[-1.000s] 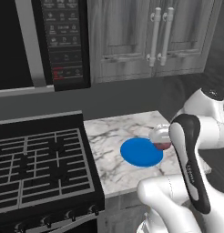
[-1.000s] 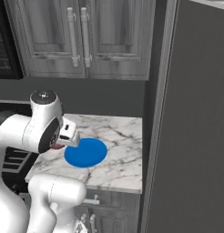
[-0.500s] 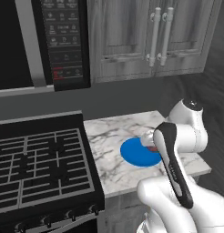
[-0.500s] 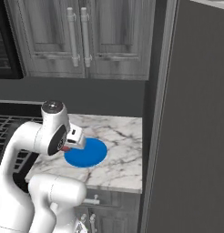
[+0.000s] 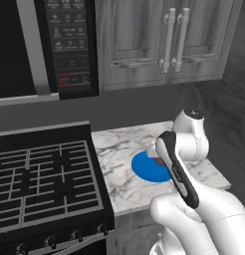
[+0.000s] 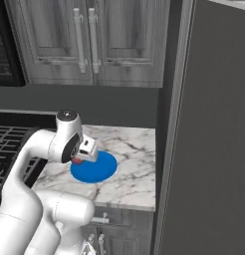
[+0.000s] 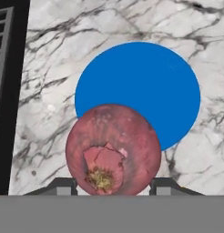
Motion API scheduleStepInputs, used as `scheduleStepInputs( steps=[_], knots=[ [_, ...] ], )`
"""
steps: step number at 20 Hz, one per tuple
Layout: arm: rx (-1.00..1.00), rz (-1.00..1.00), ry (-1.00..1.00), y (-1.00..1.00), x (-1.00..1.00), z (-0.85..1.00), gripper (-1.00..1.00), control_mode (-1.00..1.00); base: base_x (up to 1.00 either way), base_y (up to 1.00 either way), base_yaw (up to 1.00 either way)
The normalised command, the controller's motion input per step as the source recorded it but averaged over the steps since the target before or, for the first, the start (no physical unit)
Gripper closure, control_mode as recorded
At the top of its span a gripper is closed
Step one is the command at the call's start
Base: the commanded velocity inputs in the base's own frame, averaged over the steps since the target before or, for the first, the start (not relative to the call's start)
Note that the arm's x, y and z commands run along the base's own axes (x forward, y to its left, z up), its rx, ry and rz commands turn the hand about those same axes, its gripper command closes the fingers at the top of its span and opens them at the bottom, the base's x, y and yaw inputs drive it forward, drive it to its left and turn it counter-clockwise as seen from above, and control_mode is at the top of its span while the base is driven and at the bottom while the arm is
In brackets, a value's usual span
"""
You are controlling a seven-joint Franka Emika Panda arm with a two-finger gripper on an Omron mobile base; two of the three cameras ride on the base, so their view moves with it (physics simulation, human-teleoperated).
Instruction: Pick onion from the fridge and place it on the plate on the counter.
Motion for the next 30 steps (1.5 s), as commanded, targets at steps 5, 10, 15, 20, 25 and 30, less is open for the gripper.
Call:
scheduleStepInputs(
  steps=[5, 10, 15, 20, 25, 30],
  knots=[
    [0.0, -0.01, 0.14, 0.02, 0.46, -0.28, 1.0, -1.0, 0.0, 0.0, 0.0],
    [0.0, 0.0, 0.13, 0.0, 0.38, -0.45, 1.0, -1.0, 0.0, 0.0, 0.0],
    [0.0, 0.0, 0.06, 0.0, 0.33, -0.52, 1.0, -1.0, 0.0, 0.0, 0.0],
    [0.0, 0.0, 0.0, 0.0, 0.27, -0.38, 1.0, -1.0, 0.0, 0.0, 0.0],
    [0.0, 0.0, 0.0, 0.0, 0.04, -0.13, -1.0, -1.0, 0.0, 0.0, 0.0],
    [0.0, 0.0, 0.0, 0.0, -0.03, 0.0, -1.0, -1.0, 0.0, 0.0, 0.0]
  ],
)
